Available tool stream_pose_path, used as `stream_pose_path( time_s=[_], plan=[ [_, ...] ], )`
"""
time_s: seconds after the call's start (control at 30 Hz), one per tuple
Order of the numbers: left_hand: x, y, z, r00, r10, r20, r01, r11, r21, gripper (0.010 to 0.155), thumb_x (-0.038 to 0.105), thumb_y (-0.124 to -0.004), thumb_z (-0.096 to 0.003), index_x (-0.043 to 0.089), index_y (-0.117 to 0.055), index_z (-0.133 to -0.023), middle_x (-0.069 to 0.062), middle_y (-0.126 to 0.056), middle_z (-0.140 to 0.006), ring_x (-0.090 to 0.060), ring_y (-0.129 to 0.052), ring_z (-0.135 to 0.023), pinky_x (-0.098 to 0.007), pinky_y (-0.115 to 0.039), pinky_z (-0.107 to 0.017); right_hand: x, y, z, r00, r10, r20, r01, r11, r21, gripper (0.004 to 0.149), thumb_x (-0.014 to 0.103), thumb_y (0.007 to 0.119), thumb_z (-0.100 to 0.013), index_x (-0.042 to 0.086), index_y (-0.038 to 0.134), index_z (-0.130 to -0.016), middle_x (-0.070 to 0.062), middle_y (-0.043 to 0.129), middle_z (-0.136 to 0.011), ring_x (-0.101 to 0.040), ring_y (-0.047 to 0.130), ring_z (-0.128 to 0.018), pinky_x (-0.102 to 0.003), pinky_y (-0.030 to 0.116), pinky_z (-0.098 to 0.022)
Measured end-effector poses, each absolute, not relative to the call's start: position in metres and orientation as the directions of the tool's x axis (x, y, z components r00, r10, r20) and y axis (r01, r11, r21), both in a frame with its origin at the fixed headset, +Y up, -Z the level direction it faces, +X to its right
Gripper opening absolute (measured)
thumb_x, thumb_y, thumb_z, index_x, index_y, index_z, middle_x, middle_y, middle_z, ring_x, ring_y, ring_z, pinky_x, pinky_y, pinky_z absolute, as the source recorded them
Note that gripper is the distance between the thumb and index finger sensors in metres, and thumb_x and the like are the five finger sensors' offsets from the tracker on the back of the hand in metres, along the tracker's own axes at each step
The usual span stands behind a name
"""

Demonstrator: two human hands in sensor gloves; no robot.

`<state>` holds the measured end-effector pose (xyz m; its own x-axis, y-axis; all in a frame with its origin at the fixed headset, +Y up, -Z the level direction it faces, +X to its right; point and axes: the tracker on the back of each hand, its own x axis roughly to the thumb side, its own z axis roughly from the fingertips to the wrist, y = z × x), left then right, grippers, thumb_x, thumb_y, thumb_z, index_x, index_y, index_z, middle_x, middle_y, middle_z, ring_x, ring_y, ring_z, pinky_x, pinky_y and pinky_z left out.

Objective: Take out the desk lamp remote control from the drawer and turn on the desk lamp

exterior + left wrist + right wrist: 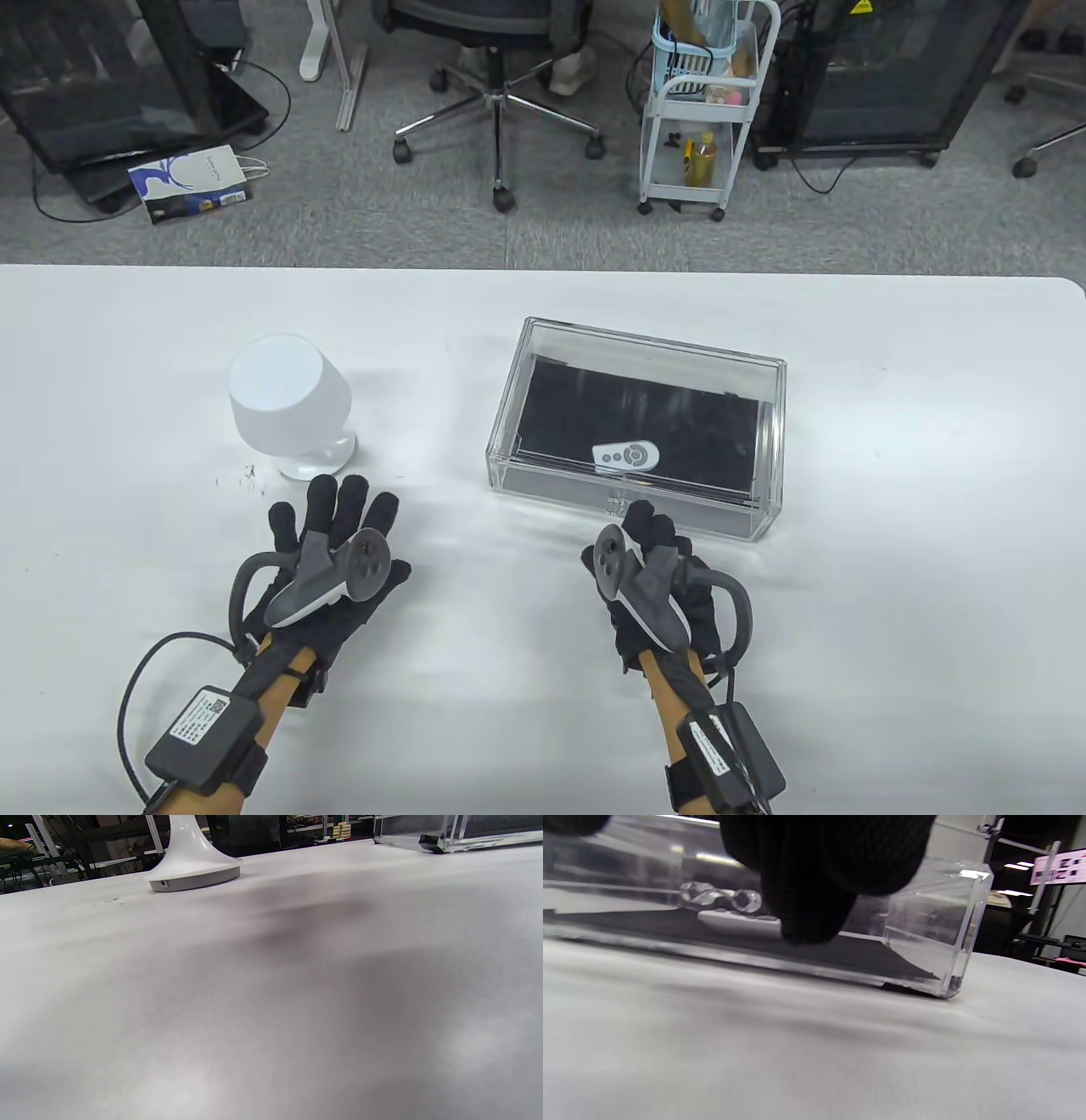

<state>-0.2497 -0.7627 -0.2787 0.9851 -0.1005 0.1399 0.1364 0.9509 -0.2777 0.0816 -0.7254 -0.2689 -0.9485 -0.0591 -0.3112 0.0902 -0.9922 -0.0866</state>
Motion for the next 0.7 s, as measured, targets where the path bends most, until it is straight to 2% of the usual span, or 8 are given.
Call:
stream_pose_path(
  time_s=[0.07,0.13,0.2,0.27,0.37,0.5,0.7],
  plan=[
    [-0.250,-0.762,-0.280,0.987,-0.088,0.137,0.124,0.952,-0.279,0.075,0.074,-0.035,-0.0401,0.050,0.004,-0.100,0.008,0.015,-0.113,-0.028,0.016,-0.107,-0.068,-0.003,-0.068,0.082,-0.725,-0.278,-0.927,-0.052,-0.371,0.084,-0.994,-0.071,0.073,0.079,0.074,-0.033,0.025,0.082,-0.081,0.001,0.103,-0.061,-0.008,0.107,-0.030,-0.018,0.089,-0.018],
    [-0.251,-0.761,-0.280,0.986,-0.089,0.141,0.125,0.952,-0.278,0.075,0.074,-0.035,-0.0401,0.050,0.004,-0.100,0.008,0.015,-0.113,-0.028,0.016,-0.107,-0.068,-0.003,-0.068,0.082,-0.728,-0.289,-0.898,-0.076,-0.433,0.095,-0.995,-0.021,0.077,0.082,0.074,-0.030,0.023,0.085,-0.079,0.001,0.105,-0.055,-0.007,0.107,-0.024,-0.017,0.088,-0.014],
    [-0.251,-0.761,-0.280,0.986,-0.088,0.142,0.124,0.954,-0.272,0.075,0.074,-0.035,-0.0402,0.050,0.003,-0.100,0.008,0.015,-0.113,-0.028,0.016,-0.107,-0.068,-0.003,-0.068,0.082,-0.733,-0.299,-0.873,-0.094,-0.479,0.082,-0.996,0.044,0.081,0.086,0.070,-0.030,0.022,0.085,-0.078,0.001,0.106,-0.054,-0.006,0.108,-0.023,-0.016,0.089,-0.014],
    [-0.251,-0.761,-0.282,0.988,-0.067,0.139,0.104,0.955,-0.279,0.075,0.074,-0.034,-0.0402,0.050,0.003,-0.100,0.008,0.015,-0.113,-0.028,0.016,-0.108,-0.068,-0.003,-0.068,0.081,-0.740,-0.308,-0.848,-0.059,-0.527,0.015,-0.996,0.087,0.084,0.088,0.067,-0.029,0.020,0.087,-0.075,0.000,0.106,-0.053,-0.006,0.108,-0.023,-0.017,0.089,-0.014],
    [-0.249,-0.762,-0.282,0.987,-0.067,0.143,0.105,0.953,-0.283,0.075,0.074,-0.035,-0.0402,0.050,0.003,-0.100,0.008,0.015,-0.114,-0.028,0.015,-0.108,-0.068,-0.003,-0.068,0.081,-0.744,-0.316,-0.802,-0.023,-0.597,-0.048,-0.993,0.104,0.084,0.088,0.066,-0.031,0.018,0.089,-0.071,0.000,0.107,-0.048,-0.005,0.107,-0.020,-0.017,0.090,-0.014],
    [-0.247,-0.763,-0.282,0.986,-0.073,0.150,0.114,0.951,-0.288,0.075,0.074,-0.035,-0.0402,0.050,0.003,-0.100,0.008,0.015,-0.114,-0.028,0.015,-0.108,-0.068,-0.003,-0.068,0.078,-0.745,-0.322,-0.820,-0.050,-0.570,-0.021,-0.993,0.118,0.075,0.081,0.076,-0.033,0.016,0.091,-0.068,0.004,0.105,-0.036,-0.001,0.103,-0.012,-0.017,0.088,-0.012],
    [-0.245,-0.763,-0.281,0.985,-0.076,0.158,0.119,0.951,-0.286,0.075,0.074,-0.035,-0.0403,0.050,0.003,-0.100,0.008,0.011,-0.114,-0.028,0.015,-0.108,-0.069,-0.004,-0.068,0.077,-0.745,-0.315,-0.842,-0.066,-0.535,0.025,-0.996,0.083,0.074,0.079,0.078,-0.032,0.013,0.094,-0.061,0.005,0.104,-0.028,-0.002,0.101,-0.005,-0.018,0.086,-0.008]
  ],
)
